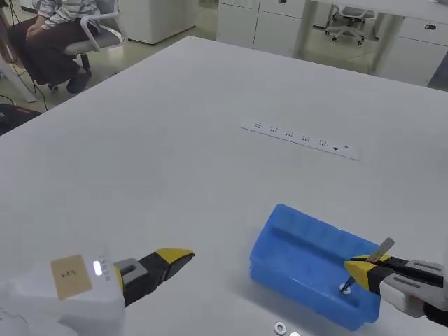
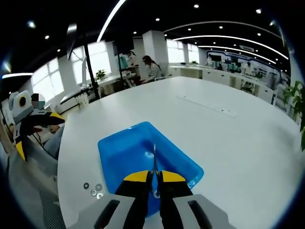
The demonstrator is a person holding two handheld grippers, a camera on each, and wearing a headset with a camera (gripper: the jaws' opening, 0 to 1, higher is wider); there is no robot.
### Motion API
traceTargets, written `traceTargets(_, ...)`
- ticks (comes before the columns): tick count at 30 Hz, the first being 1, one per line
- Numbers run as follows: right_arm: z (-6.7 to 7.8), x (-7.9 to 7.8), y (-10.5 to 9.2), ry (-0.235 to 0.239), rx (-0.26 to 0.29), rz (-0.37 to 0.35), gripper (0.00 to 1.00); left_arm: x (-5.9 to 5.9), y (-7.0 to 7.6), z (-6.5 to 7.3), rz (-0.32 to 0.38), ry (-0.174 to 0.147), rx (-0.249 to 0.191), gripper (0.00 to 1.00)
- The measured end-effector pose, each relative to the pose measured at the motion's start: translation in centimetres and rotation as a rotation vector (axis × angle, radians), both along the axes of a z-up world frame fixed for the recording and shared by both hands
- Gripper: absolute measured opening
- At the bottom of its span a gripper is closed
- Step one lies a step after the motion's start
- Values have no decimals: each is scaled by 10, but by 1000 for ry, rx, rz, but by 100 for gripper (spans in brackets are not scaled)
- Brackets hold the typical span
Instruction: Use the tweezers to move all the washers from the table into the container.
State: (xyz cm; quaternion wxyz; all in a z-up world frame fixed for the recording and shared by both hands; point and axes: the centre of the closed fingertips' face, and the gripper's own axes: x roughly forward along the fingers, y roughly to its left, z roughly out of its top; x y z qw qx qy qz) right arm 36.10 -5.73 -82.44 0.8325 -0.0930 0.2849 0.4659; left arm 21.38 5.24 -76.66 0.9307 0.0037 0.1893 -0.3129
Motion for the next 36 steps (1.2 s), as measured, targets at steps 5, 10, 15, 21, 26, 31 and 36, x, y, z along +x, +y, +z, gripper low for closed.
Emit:
traceTargets(5,17,-1,1,-15,50,-5,4,0,0,1,-1,-1,-1,86)
traceTargets(10,36,-11,5,-12,103,6,4,0,0,1,-4,-1,-1,86)
traceTargets(15,50,-21,10,-10,135,14,4,0,0,1,-5,-2,2,86)
traceTargets(21,62,-37,18,0,173,37,4,1,0,1,-7,-2,2,86)
traceTargets(26,60,-52,27,33,198,57,4,0,-1,1,-6,-4,6,86)
traceTargets(31,51,-66,37,70,216,69,4,0,-1,1,-6,-2,5,86)
traceTargets(36,38,-74,41,103,207,79,4,-1,-1,0,-8,-2,8,86)
